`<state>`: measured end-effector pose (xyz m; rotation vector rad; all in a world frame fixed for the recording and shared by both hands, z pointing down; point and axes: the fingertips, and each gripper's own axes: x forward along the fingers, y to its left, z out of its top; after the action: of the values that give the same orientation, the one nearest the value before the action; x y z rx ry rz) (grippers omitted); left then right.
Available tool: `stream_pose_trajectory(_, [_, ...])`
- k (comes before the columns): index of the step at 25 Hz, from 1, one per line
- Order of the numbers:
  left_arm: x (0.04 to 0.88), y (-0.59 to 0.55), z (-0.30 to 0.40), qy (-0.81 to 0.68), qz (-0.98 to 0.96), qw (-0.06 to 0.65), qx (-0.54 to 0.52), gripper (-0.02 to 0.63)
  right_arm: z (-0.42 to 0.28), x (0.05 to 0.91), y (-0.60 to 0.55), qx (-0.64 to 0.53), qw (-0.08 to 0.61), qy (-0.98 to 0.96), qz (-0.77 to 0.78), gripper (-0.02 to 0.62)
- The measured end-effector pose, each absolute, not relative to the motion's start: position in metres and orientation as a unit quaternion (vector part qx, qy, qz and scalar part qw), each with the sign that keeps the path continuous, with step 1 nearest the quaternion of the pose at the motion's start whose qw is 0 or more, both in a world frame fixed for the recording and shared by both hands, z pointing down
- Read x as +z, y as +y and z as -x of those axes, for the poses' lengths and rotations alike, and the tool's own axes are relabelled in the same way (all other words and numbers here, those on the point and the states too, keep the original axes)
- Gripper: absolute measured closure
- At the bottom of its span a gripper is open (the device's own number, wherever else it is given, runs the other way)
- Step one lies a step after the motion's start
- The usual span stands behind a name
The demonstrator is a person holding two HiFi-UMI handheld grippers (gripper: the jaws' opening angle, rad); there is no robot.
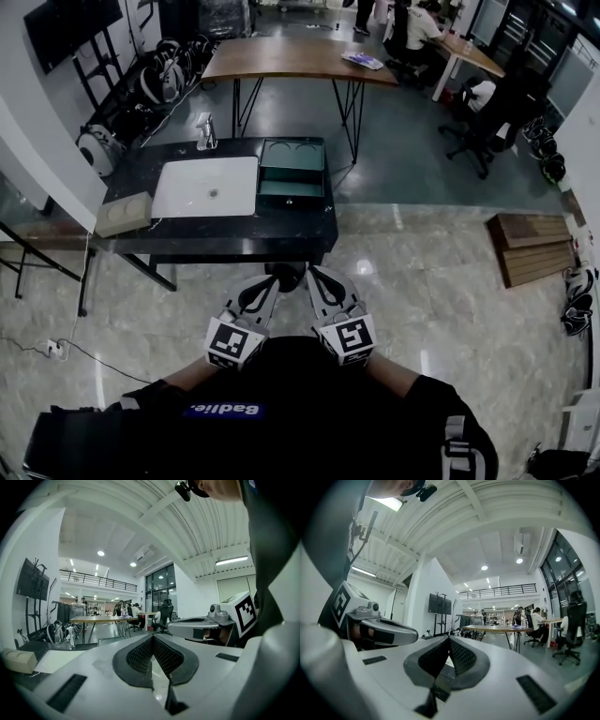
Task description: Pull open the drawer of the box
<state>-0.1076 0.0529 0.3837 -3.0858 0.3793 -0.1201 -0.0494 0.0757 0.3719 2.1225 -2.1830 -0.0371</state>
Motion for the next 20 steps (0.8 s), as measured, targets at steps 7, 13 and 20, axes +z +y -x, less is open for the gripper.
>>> stream_pose_trajectory(7, [0.3834, 0.0542, 0.1028, 0.124, 0.992, 0.008, -0.034, 0.604, 0.0450, 0.3720, 0.0765, -0.014, 0.052, -0.717, -0.695, 0.597])
stream_pose_trajectory(13, [0.3869, 0.0558, 0.1011, 0.122, 0.992, 0.012, -0.039, 0.604, 0.0435, 0.3736, 0.0772, -0.010, 0.051, -0.718, -0.694, 0.597])
stream_pose_trajectory(20, [0.3879, 0.0586, 0.0997, 0.118, 0.992, 0.001, -0.043, 0.604, 0.0471, 0.3742, 0.0770, -0.004, 0.053, -0.722, -0.690, 0.597])
